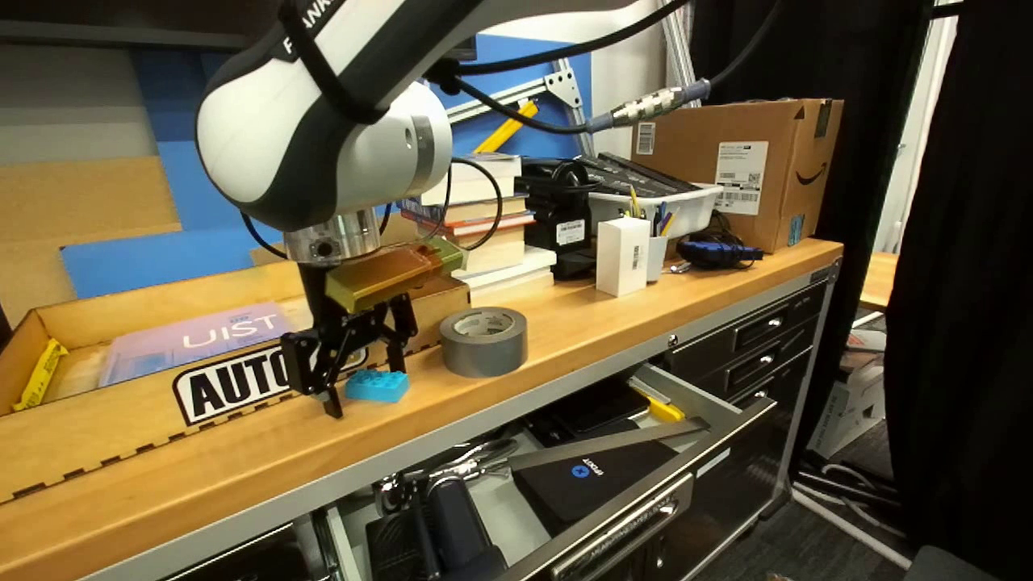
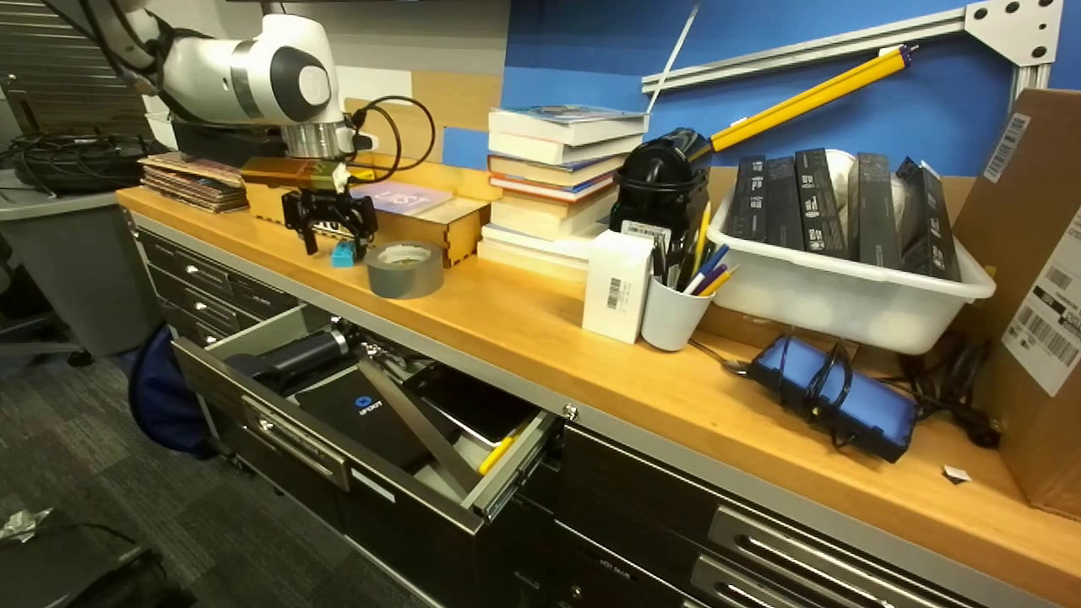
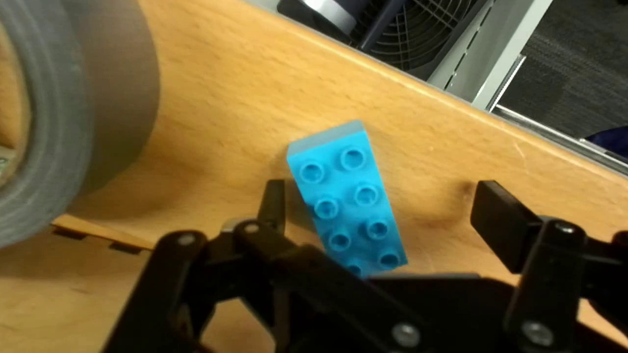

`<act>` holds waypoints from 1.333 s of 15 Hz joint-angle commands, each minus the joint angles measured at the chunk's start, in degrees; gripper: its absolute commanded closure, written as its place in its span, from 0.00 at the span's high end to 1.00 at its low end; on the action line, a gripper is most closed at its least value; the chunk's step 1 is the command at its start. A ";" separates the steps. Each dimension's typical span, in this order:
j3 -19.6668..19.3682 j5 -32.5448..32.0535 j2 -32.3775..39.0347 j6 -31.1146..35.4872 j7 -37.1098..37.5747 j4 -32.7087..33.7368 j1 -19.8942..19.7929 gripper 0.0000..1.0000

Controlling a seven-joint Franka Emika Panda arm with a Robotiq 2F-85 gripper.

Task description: Put the blue block inside the open drawer and close the drawer

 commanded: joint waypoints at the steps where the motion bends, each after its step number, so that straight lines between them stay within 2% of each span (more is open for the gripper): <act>1: -2.24 -1.60 0.93 4.60 4.89 0.91 2.17 0.66; 4: -3.67 -3.52 0.08 3.61 7.47 0.73 3.22 0.40; 8: -3.79 -3.38 -0.88 -3.83 6.11 1.46 2.80 0.13; 9: -3.63 -2.76 -1.27 -6.30 5.24 1.30 2.37 0.16; 14: -3.03 0.15 -5.37 -11.89 0.50 -3.53 -0.48 0.17; 16: -2.97 1.89 -8.44 -11.24 -0.40 -8.17 -1.81 0.17; 20: -3.54 3.30 -16.50 -5.59 4.38 -20.87 -3.06 0.17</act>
